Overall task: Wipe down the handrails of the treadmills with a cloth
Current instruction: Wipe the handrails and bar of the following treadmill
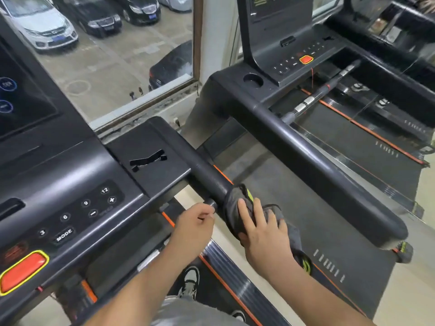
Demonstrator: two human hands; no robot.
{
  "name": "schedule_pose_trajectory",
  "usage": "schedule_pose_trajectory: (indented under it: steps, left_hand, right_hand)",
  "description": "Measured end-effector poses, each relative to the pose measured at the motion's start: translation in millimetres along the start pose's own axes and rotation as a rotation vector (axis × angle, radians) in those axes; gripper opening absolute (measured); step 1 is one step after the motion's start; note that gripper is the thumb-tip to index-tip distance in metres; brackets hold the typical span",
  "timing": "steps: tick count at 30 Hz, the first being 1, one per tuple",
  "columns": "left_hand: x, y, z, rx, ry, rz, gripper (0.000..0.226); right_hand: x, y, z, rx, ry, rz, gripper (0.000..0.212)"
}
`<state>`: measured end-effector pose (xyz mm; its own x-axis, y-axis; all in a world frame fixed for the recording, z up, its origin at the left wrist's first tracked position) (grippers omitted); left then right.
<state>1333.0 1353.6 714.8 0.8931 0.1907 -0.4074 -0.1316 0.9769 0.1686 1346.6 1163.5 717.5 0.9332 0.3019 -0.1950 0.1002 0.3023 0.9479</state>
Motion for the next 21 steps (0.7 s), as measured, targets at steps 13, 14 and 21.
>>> schedule_pose_trajectory:
  steps: [13,14,21]
  left_hand:
    - [17,40,18,0.132,-0.163,0.133,0.024]
    - [21,44,17,0.153,-0.154,0.152,0.025]
    - [21,31,21,0.144,-0.181,0.085,0.029]
  right_hand:
    - [81,27,-46,0.054,-0.038,-0.091,0.086]
    - [83,28,-45,0.101,0.016,-0.07,0.081]
    - [66,27,-35,0.188,0.014,0.023,0.058]
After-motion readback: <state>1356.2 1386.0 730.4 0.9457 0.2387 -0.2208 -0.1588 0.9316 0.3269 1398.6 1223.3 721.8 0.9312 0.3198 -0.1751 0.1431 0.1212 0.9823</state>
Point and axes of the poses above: each hand's wrist, its own x-axis towards the middle knuckle, its own y-axis out of the back of the hand, z = x × y, the point moved 8 cm from there along x, towards the middle knuckle, and after that the axes turned 9 degrees about -x, right-handed, at the moved point
